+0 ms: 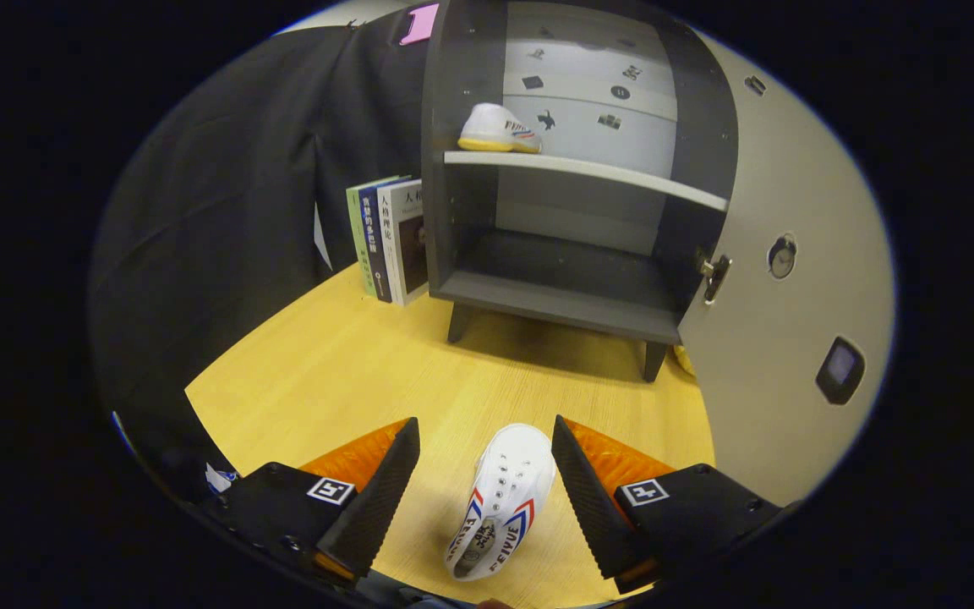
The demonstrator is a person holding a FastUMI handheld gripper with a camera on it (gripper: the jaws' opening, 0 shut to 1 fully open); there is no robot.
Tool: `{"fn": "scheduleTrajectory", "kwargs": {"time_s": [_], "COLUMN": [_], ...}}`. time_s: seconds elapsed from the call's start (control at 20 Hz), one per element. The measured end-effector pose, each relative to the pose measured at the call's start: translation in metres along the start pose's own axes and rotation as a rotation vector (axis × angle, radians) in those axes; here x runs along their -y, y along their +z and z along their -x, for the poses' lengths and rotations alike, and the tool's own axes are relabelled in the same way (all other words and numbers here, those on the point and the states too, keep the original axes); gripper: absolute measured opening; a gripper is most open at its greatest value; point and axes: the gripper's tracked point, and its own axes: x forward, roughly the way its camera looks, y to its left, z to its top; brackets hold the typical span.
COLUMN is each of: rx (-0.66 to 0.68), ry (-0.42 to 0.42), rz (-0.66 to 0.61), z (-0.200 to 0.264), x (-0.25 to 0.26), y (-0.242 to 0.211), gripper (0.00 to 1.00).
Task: Open the shoe cabinet door, grab the shoes and put them into the shoe cabinet, then close the shoe cabinet door.
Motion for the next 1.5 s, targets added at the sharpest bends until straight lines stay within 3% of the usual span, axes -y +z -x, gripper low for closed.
{"fn": "scheduleTrajectory", "kwargs": {"time_s": [0.35, 0.8, 0.9, 1.0, 1.05, 1.15, 1.25, 1.35, 1.4, 1.45, 1.5], "rx": [-0.204, -0.349, -0.356, -0.381, -0.380, -0.371, -0.353, -0.357, -0.343, -0.345, -0.321], "ry": [0.019, 0.018, -0.002, -0.019, -0.066, -0.077, -0.091, -0.063, -0.058, -0.037, -0.032], "rz": [-0.011, -0.047, -0.036, 0.009, 0.054, 0.079, 0.103, 0.108, 0.071, 0.062, 0.024], "z": [-0.031, -0.060, -0.065, -0.066, -0.069, -0.067, -0.069, -0.063, -0.067, -0.062, -0.066], "x": [-0.013, -0.021, -0.020, -0.017, -0.006, -0.006, 0.000, 0.001, 0.002, 0.003, 0.007], "y": [-0.080, -0.116, -0.118, -0.122, -0.127, -0.122, -0.124, -0.121, -0.120, -0.120, -0.116], "gripper": [0.98, 0.98, 0.90, 0.89, 0.88, 0.55, 0.51, 0.32, 0.32, 0.19, 0.19]}}
